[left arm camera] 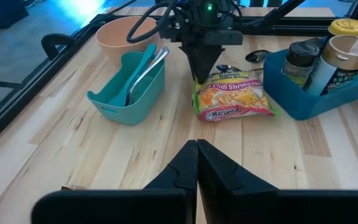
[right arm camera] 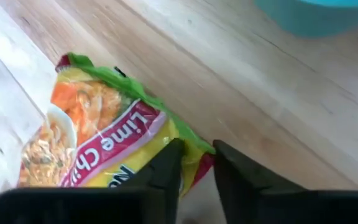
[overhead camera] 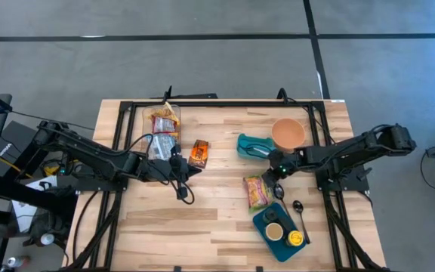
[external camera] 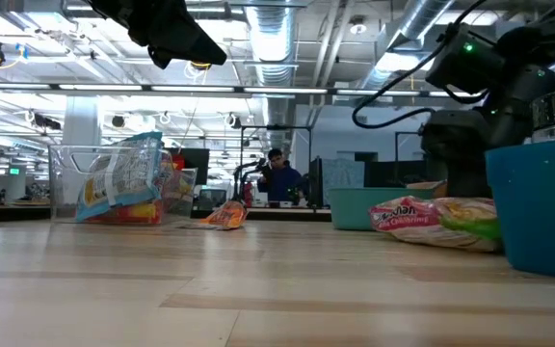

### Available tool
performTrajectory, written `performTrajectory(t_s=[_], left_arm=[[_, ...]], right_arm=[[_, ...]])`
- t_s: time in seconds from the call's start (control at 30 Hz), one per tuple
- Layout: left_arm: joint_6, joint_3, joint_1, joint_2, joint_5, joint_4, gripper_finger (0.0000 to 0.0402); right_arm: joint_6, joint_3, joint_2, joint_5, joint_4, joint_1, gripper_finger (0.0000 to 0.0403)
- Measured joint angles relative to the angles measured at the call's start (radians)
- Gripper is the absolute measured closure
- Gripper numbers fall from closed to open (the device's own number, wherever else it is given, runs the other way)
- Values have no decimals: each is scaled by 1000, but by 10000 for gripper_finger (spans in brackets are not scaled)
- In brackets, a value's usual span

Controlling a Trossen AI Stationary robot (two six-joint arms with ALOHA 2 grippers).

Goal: Pick & Place Food Item
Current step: Put the green noodle pack into the transparent bin

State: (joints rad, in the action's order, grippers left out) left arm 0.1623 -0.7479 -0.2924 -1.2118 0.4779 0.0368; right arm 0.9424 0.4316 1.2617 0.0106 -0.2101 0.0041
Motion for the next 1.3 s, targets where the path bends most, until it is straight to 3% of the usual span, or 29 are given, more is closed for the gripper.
performTrajectory(t_s=[0.27, 0.77, 1.3], left_arm=[[0, 0, 0, 0, 0, 0, 401], [0, 0, 0, 0, 0, 0, 401], [0, 57, 19, 0, 1, -82, 401]], right_arm=[[-5, 0, 2, -3, 50, 0, 397], [-62, 1, -34, -7, 150, 2, 401], [-191, 1, -241, -73, 190, 10, 403]])
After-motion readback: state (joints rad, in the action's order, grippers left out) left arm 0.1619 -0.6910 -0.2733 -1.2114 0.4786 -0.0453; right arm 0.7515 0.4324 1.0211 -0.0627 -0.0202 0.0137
